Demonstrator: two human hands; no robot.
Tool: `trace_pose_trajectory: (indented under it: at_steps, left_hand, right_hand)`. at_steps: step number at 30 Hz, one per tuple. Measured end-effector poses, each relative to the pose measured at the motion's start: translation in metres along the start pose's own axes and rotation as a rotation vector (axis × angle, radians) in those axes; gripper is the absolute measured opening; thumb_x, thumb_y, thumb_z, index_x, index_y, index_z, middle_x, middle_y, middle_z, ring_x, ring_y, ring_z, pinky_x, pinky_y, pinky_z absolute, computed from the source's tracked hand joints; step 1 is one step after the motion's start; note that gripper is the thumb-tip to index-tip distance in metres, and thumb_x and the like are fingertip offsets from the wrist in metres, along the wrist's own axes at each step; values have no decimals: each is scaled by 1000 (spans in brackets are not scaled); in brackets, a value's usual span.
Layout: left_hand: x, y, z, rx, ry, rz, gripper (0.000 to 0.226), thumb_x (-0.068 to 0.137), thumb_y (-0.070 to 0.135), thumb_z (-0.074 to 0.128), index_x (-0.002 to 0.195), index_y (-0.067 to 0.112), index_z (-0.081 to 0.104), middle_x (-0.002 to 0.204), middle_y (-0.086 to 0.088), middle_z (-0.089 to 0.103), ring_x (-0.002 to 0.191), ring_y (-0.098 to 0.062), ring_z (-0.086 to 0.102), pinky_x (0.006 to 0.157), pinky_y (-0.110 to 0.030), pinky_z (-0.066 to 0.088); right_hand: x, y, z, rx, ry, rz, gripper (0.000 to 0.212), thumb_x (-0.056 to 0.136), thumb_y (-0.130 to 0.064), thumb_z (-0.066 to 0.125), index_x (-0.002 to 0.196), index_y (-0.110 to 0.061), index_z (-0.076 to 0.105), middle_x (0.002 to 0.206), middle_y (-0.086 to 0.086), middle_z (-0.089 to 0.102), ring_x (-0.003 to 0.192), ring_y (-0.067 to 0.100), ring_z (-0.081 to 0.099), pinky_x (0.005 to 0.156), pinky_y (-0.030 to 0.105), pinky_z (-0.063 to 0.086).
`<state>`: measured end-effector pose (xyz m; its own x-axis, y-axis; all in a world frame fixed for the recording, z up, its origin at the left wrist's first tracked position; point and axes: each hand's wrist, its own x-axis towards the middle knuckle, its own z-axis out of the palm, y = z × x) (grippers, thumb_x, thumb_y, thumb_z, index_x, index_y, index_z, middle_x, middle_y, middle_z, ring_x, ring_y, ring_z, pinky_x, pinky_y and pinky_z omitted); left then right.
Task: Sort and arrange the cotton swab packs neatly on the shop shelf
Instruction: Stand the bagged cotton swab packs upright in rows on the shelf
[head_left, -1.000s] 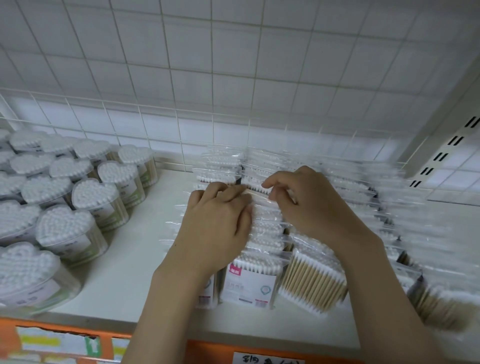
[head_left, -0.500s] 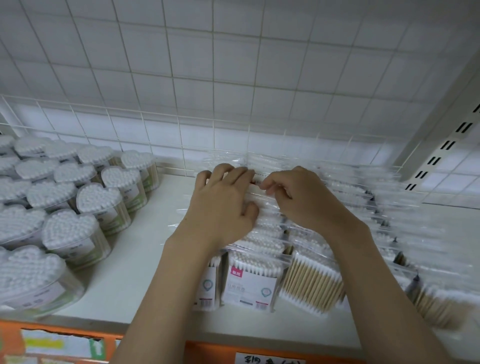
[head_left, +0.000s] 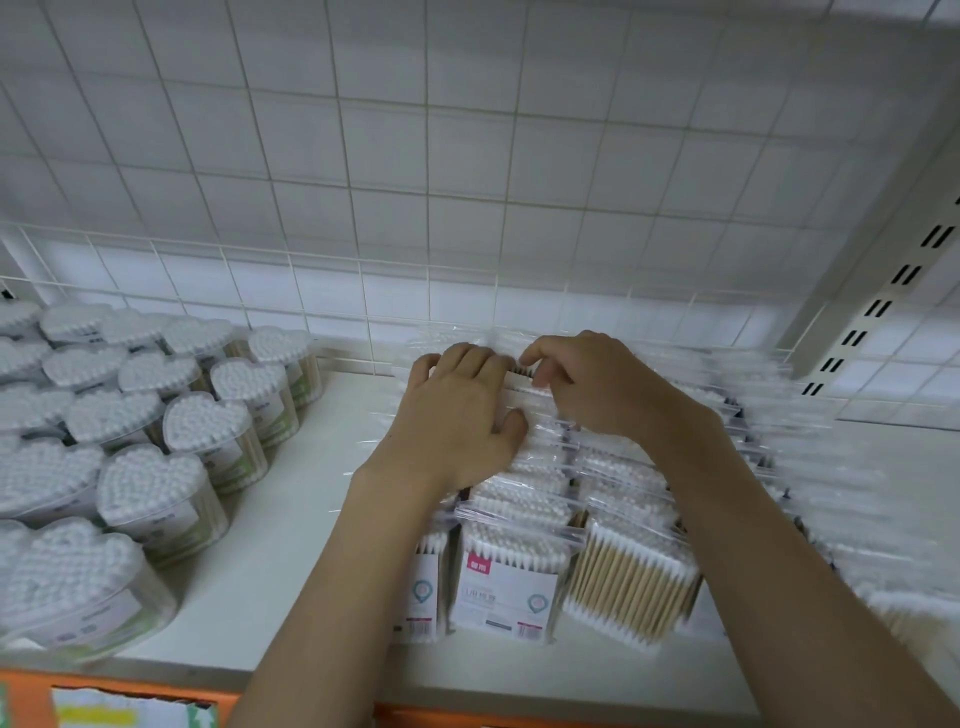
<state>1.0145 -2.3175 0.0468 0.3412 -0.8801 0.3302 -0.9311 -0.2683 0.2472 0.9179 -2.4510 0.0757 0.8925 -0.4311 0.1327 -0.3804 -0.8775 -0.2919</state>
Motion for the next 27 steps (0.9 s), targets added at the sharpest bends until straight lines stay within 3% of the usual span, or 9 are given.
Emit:
trace_pose_trajectory:
  at_steps: [2, 4, 7, 10, 20, 27]
  left_hand:
    - [4, -1, 1, 8, -81, -6, 53, 90, 39, 36, 139, 20, 34, 148, 4, 30, 138, -13, 14, 111, -36, 3]
    - [6, -2, 3, 40, -150, -25, 48, 92, 38, 35, 136, 18, 40, 150, 2, 29, 139, -15, 15, 113, -41, 2]
    - [6, -1, 1, 34, -150, -47, 39, 90, 38, 37, 118, 16, 53, 137, 0, 44, 131, -19, 30, 112, -43, 7]
    - [7, 0, -1, 49, -139, -47, 32, 89, 39, 40, 103, 15, 56, 119, 0, 52, 120, -21, 40, 112, -42, 14]
    - [6, -1, 3, 49, -92, -32, 40, 89, 41, 40, 115, 16, 57, 119, 0, 51, 116, -22, 43, 104, -36, 20]
    - [4, -3, 7, 34, -54, -31, 39, 89, 41, 40, 114, 16, 58, 119, 1, 52, 116, -22, 43, 105, -37, 20]
  right_hand:
    - [3, 1, -4, 9, -28, 1, 41, 84, -2, 38, 114, -19, 59, 97, -4, 70, 84, 14, 58, 83, 33, 44]
    - [5, 1, -8, 30, -36, 8, 42, 83, 1, 40, 116, -18, 58, 101, -2, 68, 87, 16, 61, 80, 29, 44]
    - [13, 2, -11, -32, 37, 11, 44, 83, 1, 41, 121, -15, 56, 114, 1, 63, 107, 20, 53, 94, 38, 42]
    - [21, 4, -10, -105, 47, 27, 40, 87, -4, 42, 122, -16, 55, 118, 2, 61, 111, 21, 51, 96, 39, 41]
    - [34, 3, -6, -217, -38, 112, 21, 91, -17, 48, 106, -16, 62, 104, 3, 63, 94, 21, 58, 78, 31, 47]
    - [35, 0, -12, -179, 93, 89, 22, 88, -14, 49, 91, -19, 70, 92, -4, 64, 84, 17, 59, 68, 27, 44]
